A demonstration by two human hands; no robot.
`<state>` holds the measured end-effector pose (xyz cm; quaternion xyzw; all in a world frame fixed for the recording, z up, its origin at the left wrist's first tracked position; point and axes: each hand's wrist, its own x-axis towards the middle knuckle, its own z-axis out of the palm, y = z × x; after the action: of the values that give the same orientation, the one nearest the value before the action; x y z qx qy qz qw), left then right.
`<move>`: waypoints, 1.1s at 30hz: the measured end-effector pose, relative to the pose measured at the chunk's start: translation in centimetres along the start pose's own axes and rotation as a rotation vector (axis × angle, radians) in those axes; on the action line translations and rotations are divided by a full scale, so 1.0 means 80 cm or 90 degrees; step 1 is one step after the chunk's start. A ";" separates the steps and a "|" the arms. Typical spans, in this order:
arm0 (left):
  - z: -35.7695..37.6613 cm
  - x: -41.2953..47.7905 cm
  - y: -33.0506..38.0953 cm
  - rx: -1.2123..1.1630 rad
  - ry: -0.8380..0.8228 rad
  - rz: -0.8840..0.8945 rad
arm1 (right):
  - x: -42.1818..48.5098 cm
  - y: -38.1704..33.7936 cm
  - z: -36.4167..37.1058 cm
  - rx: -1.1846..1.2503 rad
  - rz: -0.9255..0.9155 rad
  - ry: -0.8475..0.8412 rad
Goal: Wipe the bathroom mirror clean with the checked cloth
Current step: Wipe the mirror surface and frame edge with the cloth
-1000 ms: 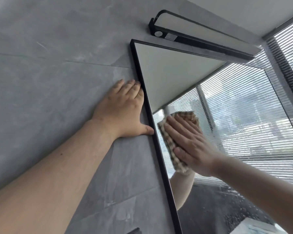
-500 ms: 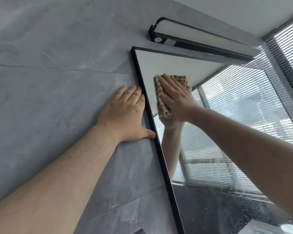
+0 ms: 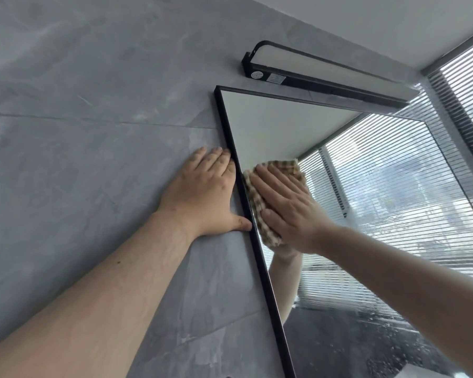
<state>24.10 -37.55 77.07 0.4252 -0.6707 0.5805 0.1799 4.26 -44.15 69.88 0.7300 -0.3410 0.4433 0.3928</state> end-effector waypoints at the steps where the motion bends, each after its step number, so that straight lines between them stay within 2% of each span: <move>1: 0.000 0.000 0.000 0.001 -0.001 0.000 | -0.015 -0.005 0.004 -0.001 -0.014 -0.004; 4: 0.000 0.000 0.000 -0.007 0.002 -0.002 | -0.046 -0.013 0.013 -0.007 -0.045 -0.012; 8: 0.002 0.001 -0.001 -0.023 0.003 0.000 | -0.038 -0.015 0.011 0.006 -0.021 -0.011; 17: 0.003 0.001 -0.003 -0.066 0.042 0.003 | 0.085 -0.007 -0.013 0.018 0.084 0.074; 24: 0.004 -0.001 -0.005 -0.075 0.062 0.011 | 0.167 0.013 -0.037 0.041 0.124 0.054; 29: -0.003 0.007 -0.014 -0.110 0.043 0.021 | 0.134 0.014 -0.035 0.023 0.103 0.012; 33: -0.024 0.038 -0.039 -0.092 0.074 0.018 | 0.074 0.003 -0.024 -0.001 0.071 -0.026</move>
<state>24.33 -36.72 81.78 0.3672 -0.7052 0.5569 0.2403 5.52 -43.45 75.97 0.7187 -0.3892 0.4491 0.3610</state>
